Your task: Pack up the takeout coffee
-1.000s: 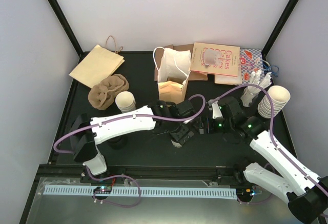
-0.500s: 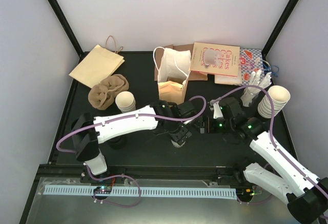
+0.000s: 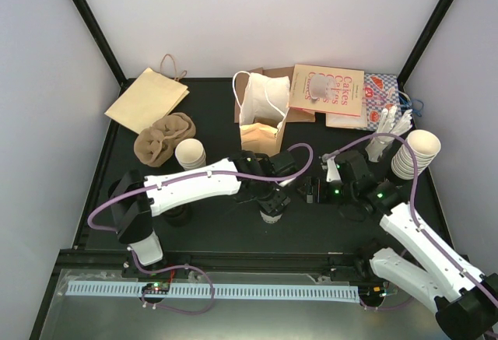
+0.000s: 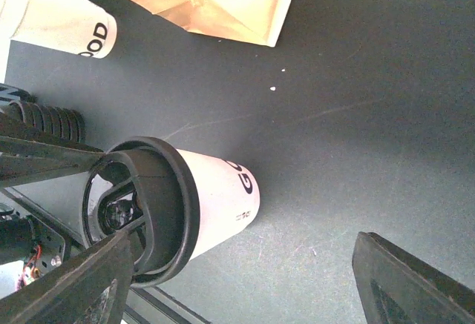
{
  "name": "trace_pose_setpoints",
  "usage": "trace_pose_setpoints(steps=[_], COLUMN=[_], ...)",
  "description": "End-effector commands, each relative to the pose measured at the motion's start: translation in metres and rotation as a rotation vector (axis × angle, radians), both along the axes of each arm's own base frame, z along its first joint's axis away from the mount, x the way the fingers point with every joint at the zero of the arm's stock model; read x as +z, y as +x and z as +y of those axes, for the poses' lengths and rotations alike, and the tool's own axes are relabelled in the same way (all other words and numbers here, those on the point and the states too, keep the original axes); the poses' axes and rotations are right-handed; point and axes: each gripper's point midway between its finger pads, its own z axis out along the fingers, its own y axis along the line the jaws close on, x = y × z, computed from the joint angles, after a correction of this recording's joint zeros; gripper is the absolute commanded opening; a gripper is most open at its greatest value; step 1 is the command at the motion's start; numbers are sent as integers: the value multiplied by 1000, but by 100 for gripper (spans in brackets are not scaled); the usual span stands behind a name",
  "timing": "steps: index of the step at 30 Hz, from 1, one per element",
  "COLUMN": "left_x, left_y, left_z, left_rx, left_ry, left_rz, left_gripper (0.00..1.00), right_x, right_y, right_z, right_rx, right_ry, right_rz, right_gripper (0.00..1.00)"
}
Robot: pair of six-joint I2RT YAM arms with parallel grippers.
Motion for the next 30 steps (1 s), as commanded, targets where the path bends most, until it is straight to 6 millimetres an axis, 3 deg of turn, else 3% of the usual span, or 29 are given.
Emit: trace_pose_setpoints(steps=[1,7,12,17,30], left_x=[-9,-9,-10,-8,-10], left_y=[1,-1,-4,-5,-6], left_z=[-3,1,5,4,3], left_rx=[-3,-6,-11,-23,-37], left_ry=[10,20,26,20,24], left_rz=[25,30,36,36,45], left_gripper=[69,69,82,86,66], right_x=[4,-8,-18,-21,-37], right_y=[1,-11,-14,-13,-16], right_z=[3,23,35,39,43], right_rx=[-9,60,100,116,139], right_ry=[53,169,217,222,226], right_rz=[0,77,138,144,191], right_gripper=[82,74,62,61,53])
